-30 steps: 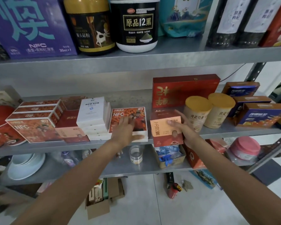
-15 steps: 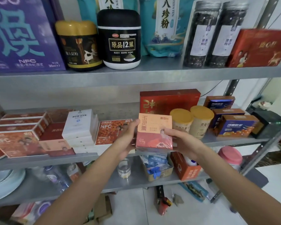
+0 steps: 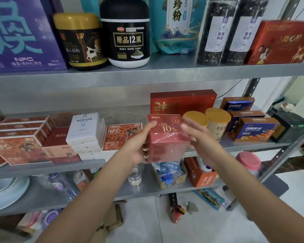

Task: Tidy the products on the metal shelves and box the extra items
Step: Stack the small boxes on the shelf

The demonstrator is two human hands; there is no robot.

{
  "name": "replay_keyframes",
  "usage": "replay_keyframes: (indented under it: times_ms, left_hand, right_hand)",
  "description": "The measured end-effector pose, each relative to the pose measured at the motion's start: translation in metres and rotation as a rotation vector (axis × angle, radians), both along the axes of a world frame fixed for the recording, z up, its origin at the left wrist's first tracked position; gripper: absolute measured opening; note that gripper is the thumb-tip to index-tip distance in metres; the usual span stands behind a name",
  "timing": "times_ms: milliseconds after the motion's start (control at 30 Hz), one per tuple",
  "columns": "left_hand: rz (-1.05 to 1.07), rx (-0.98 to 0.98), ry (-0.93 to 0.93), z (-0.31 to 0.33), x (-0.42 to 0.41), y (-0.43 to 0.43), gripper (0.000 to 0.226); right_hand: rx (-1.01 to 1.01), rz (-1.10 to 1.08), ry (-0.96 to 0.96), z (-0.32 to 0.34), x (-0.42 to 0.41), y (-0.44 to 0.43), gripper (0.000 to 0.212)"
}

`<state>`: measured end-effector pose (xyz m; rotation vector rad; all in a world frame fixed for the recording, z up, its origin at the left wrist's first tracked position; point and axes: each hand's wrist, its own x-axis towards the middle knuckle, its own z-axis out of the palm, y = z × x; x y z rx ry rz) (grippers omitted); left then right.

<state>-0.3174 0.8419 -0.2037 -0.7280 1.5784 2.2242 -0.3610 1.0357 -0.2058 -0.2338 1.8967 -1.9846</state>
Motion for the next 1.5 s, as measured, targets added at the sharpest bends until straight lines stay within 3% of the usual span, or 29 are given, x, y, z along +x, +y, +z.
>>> replay_keyframes:
  times_ms: [67, 133, 267, 333, 433, 500, 567, 667, 833, 933, 1000, 1100, 1167, 1233, 1300, 1367, 1400, 1500]
  left_hand:
    - [-0.063, 0.069, -0.103, 0.001, -0.001, -0.003, 0.081]
    - [-0.117, 0.116, -0.193, 0.005, 0.000, 0.000, 0.085]
    - [-0.131, 0.138, -0.259, 0.004, -0.004, -0.001, 0.086]
    - [-0.149, 0.142, -0.246, 0.001, -0.005, -0.002, 0.084]
    - [-0.121, -0.065, -0.121, -0.002, -0.007, -0.002, 0.065]
    - [-0.045, -0.355, 0.022, -0.003, -0.007, -0.002, 0.048]
    - [-0.096, -0.482, 0.208, 0.002, -0.003, 0.000, 0.038]
    - [-0.271, -0.497, 0.313, 0.011, 0.006, 0.005, 0.053]
    - [-0.253, -0.284, 0.100, 0.009, 0.000, -0.002, 0.079]
    - [-0.178, -0.108, 0.026, 0.003, 0.001, -0.006, 0.080]
    - [-0.140, 0.022, -0.006, -0.001, 0.001, -0.008, 0.080]
    - [-0.134, 0.106, -0.018, -0.009, 0.000, -0.006, 0.080]
    - [-0.144, 0.103, -0.003, -0.015, 0.000, -0.004, 0.077]
    - [-0.162, 0.008, 0.023, -0.014, 0.001, -0.002, 0.060]
    - [-0.139, -0.232, 0.092, -0.012, 0.001, -0.001, 0.030]
    - [-0.121, -0.492, 0.236, -0.009, -0.002, 0.001, 0.017]
    - [-0.153, -0.528, 0.299, -0.008, -0.002, 0.001, 0.023]
    - [-0.315, -0.510, 0.362, -0.007, 0.002, 0.006, 0.071]
  right_hand:
    - [-0.079, 0.114, -0.182, -0.001, -0.003, 0.003, 0.069]
    - [-0.114, 0.194, -0.368, -0.007, -0.002, 0.004, 0.088]
    - [-0.104, 0.140, -0.436, -0.012, -0.008, -0.003, 0.095]
    - [-0.084, 0.094, -0.435, -0.010, -0.008, -0.004, 0.078]
    - [-0.009, 0.017, -0.368, -0.008, -0.006, -0.005, 0.051]
    - [0.120, -0.095, -0.242, -0.007, -0.007, -0.009, 0.048]
    - [0.179, -0.225, -0.116, -0.004, -0.007, -0.015, 0.051]
    - [0.229, -0.254, 0.065, 0.002, -0.005, -0.018, 0.052]
    - [0.218, -0.109, 0.100, 0.005, -0.007, -0.009, 0.051]
    - [0.182, -0.149, 0.065, 0.003, -0.005, -0.002, 0.070]
    - [0.153, -0.145, -0.092, -0.001, -0.004, 0.005, 0.085]
    - [0.022, 0.050, -0.400, -0.007, -0.001, 0.010, 0.064]
    - [-0.087, 0.043, -0.455, -0.012, 0.000, 0.009, 0.056]
    - [-0.083, -0.030, -0.404, -0.016, 0.001, 0.007, 0.054]
    - [-0.010, -0.118, -0.313, -0.018, 0.004, 0.002, 0.072]
    - [0.079, -0.232, -0.174, -0.019, 0.008, -0.004, 0.086]
    - [0.102, -0.280, -0.109, -0.019, 0.009, -0.007, 0.088]
    - [0.112, -0.280, -0.047, -0.021, 0.013, -0.009, 0.083]
